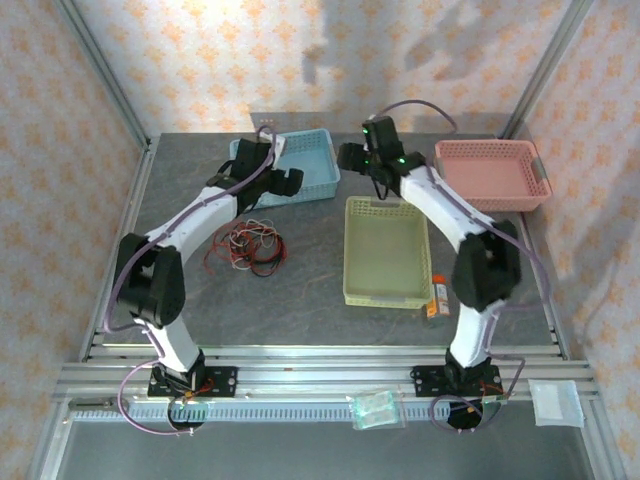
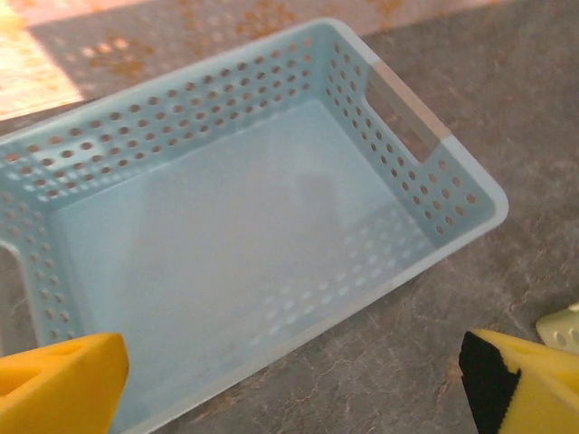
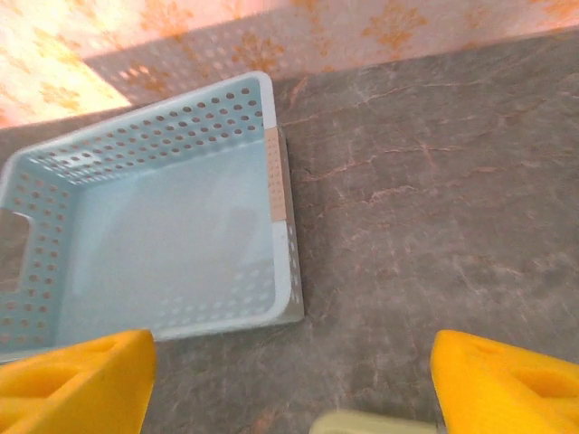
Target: Untangle the cables
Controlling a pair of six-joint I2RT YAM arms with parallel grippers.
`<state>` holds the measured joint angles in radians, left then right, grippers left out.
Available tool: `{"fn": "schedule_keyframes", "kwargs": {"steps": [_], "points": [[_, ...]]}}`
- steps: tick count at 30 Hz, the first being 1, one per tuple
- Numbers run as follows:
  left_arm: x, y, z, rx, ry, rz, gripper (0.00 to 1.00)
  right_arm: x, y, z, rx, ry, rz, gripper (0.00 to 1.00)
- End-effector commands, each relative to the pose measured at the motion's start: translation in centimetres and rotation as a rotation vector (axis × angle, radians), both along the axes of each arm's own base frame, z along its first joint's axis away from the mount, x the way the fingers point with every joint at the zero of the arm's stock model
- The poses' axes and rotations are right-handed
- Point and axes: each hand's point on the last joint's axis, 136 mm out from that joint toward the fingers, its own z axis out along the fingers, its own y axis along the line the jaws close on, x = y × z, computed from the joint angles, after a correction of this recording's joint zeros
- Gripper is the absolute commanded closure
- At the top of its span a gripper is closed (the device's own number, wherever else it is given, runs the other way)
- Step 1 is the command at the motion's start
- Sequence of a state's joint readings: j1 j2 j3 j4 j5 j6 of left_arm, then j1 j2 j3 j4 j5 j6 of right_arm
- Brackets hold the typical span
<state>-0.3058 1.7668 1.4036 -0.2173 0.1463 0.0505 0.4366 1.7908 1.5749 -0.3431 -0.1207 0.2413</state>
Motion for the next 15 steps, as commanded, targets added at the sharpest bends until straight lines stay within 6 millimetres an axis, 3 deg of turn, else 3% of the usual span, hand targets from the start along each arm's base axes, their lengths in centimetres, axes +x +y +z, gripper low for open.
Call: {"fn": "schedule_keyframes", "kwargs": {"steps": [1, 8, 12, 15], "points": [[0.9, -0.4, -1.7, 0.098, 0.068, -0.087, 0.06, -2.5, -1.5, 1.0, 0.054, -0.068, -0.042, 0.19], [2.9, -0.8, -5.8, 0.190, 0.193, -0.130, 0.13, -9.0, -4.8, 0.6, 0.077, -0.100, -0.066, 0.18], [2.6, -1.4, -7.3, 0.199, 0.247, -0.187, 0.14, -11.2, -6.7, 0.2, 0.041, -0.100, -0.095, 0.19], [2.7, -1.6, -8.2, 0.208, 0.272, -0.207, 0.20, -12.3, -7.5, 0.0, 0.023, -0.098, -0.106, 0.19]]}}
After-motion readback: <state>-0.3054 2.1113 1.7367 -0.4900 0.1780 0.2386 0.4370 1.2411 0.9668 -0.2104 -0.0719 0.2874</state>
